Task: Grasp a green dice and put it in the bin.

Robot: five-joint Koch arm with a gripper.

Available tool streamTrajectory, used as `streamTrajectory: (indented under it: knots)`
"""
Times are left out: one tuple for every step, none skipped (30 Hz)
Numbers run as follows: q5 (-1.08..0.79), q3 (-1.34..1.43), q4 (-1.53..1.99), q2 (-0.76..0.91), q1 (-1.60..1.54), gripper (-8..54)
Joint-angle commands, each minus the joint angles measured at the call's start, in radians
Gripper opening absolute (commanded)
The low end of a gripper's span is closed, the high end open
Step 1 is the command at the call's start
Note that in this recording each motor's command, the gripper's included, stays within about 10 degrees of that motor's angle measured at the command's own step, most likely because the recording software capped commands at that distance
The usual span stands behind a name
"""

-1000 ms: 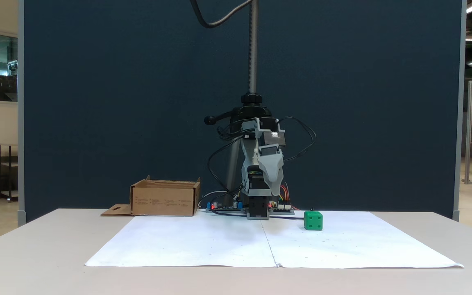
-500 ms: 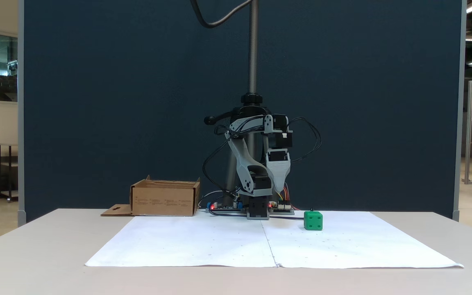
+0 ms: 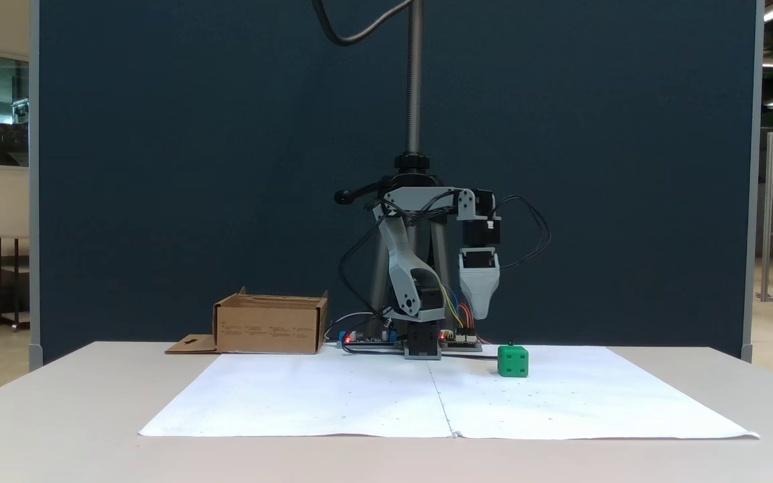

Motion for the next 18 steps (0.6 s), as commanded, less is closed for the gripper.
streamTrajectory:
  knots:
    - [0.109,-0.046,-0.092,-0.017,-0.018,41.6]
    - [0.107,-0.046,-0.106,-0.028,-0.018,41.6]
    - [0.107,-0.046,-0.121,-0.041,-0.018,41.6]
    - [0.107,-0.046,-0.132,-0.048,-0.018,41.6]
    - [0.107,-0.046,-0.143,-0.055,-0.018,41.6]
    - [0.109,-0.046,-0.150,-0.067,-0.023,41.6]
    - [0.107,-0.046,-0.153,-0.075,-0.028,41.6]
    - [0.107,-0.046,-0.156,-0.087,-0.034,41.6]
    - [0.109,-0.046,-0.156,-0.101,-0.038,41.6]
    - [0.109,-0.044,-0.156,-0.114,-0.044,41.6]
    - [0.109,-0.044,-0.156,-0.126,-0.051,41.7]
    - [0.109,-0.043,-0.155,-0.130,-0.058,41.7]
    - [0.109,-0.041,-0.155,-0.133,-0.067,41.6]
    - [0.109,-0.038,-0.156,-0.135,-0.077,41.7]
    - [0.109,-0.037,-0.155,-0.135,-0.084,41.7]
    - [0.110,-0.035,-0.153,-0.137,-0.095,41.7]
    - [0.110,-0.034,-0.153,-0.138,-0.100,41.7]
    - [0.114,-0.032,-0.152,-0.143,-0.106,41.7]
